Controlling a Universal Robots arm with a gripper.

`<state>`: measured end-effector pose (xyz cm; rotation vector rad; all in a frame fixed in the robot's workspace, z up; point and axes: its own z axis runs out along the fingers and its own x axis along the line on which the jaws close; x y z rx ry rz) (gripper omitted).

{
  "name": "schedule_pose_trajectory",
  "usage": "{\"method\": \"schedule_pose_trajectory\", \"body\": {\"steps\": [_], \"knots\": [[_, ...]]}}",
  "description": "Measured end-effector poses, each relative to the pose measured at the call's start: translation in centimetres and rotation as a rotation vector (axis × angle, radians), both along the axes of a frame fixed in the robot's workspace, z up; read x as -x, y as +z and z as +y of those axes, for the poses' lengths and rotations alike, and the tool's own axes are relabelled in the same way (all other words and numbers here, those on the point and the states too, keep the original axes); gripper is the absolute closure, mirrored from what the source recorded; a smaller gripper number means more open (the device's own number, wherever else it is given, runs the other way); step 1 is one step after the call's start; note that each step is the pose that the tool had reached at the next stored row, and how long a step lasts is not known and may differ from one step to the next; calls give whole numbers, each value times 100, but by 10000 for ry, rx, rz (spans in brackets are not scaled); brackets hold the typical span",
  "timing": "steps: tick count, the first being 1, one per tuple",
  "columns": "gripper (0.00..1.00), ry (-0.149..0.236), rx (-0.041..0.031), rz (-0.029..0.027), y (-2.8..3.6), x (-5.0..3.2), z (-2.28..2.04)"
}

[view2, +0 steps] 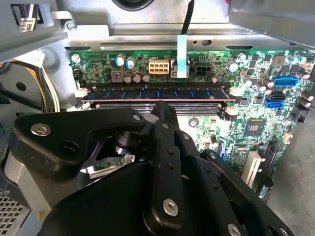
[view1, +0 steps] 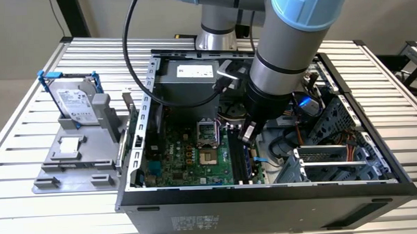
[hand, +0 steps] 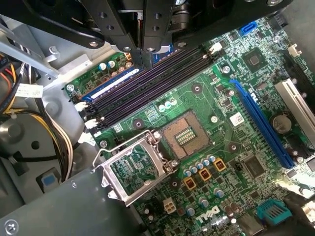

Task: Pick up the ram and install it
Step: 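Press down the ram until it locks into place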

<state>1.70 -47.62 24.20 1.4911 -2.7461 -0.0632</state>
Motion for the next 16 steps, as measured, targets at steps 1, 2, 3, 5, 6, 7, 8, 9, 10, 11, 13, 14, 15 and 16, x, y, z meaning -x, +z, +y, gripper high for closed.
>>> {"method": "schedule_pose_trajectory", "body": {"steps": [1, 2, 3, 5, 6, 7, 8, 9, 10, 11, 13, 14, 15, 16], "knots": [[100, 15, 3, 0, 1, 0, 0], [100, 29, 4, 0, 1, 0, 0], [100, 43, 6, 0, 1, 0, 0], [100, 68, 8, 0, 1, 0, 0], [100, 83, 8, 0, 0, 0, 0], [100, 99, 8, 0, 0, 0, 0], [100, 111, 11, 0, 0, 0, 0], [100, 118, 14, 0, -1, 0, 0], [100, 118, 14, 0, 0, 0, 0], [100, 120, 14, 0, 0, 0, 0], [100, 124, 15, 0, 0, 0, 0], [100, 143, 15, -1, 0, 0, 0], [100, 178, 16, 0, 0, 0, 0], [100, 220, 17, 0, 1, 0, 0]]}}
